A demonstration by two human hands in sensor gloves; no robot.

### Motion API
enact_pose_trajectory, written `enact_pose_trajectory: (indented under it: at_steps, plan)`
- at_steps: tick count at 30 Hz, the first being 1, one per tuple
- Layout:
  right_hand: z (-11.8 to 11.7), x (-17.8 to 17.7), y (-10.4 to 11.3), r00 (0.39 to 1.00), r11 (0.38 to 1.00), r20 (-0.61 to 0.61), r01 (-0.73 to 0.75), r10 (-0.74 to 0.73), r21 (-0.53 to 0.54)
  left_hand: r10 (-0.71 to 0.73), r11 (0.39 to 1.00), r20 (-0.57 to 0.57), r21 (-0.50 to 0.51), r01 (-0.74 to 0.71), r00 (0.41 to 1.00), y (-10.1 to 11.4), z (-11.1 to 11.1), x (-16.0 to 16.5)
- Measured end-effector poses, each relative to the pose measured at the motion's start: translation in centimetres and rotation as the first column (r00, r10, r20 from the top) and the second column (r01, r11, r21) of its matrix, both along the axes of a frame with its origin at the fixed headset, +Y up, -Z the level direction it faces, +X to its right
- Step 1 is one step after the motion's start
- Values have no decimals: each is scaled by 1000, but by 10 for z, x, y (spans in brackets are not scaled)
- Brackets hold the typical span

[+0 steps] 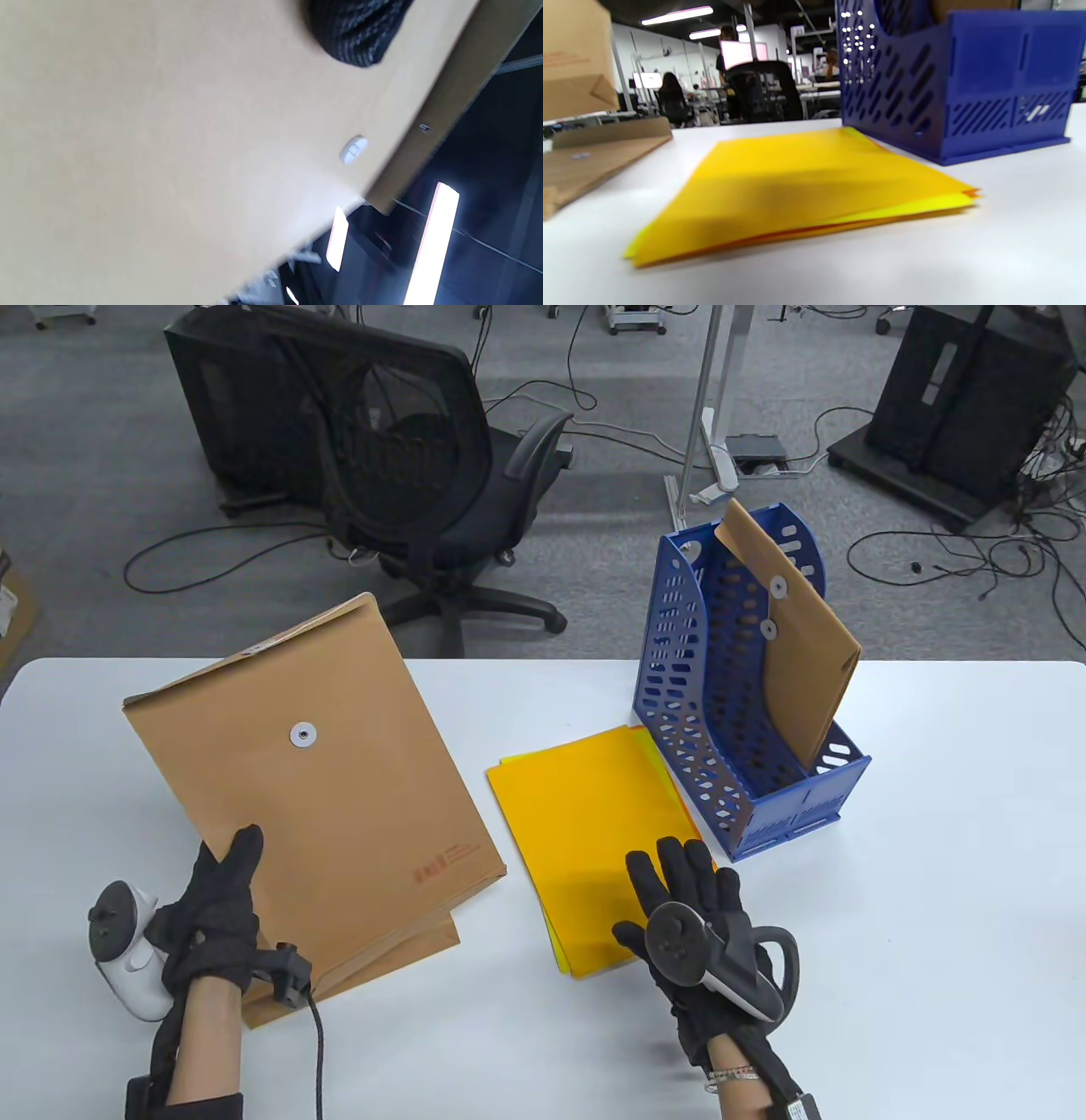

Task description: Pull cardstock from document pouches and stack

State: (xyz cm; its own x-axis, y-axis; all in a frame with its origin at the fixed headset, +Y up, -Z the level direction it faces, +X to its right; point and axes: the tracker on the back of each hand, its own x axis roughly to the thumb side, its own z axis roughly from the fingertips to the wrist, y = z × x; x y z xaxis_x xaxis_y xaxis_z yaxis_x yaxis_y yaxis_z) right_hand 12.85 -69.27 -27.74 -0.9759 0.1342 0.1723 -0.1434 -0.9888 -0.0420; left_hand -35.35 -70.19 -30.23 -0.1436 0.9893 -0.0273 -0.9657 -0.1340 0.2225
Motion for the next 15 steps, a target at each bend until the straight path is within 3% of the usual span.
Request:
enact_pose_trajectory:
  at_steps: [3,8,15]
  plan:
    - [10,-3,-8,1000,996,9,4,-4,89,-88,981,-17,-177,83,996,6,-4,-20]
    - [12,-2,-11,1000,997,-6,-19,19,76,-257,893,-61,-397,213,965,-3,-9,-49]
    - [13,3,-11,1000,996,-14,-1,2,86,-135,849,-19,-518,106,991,-52,-21,-64]
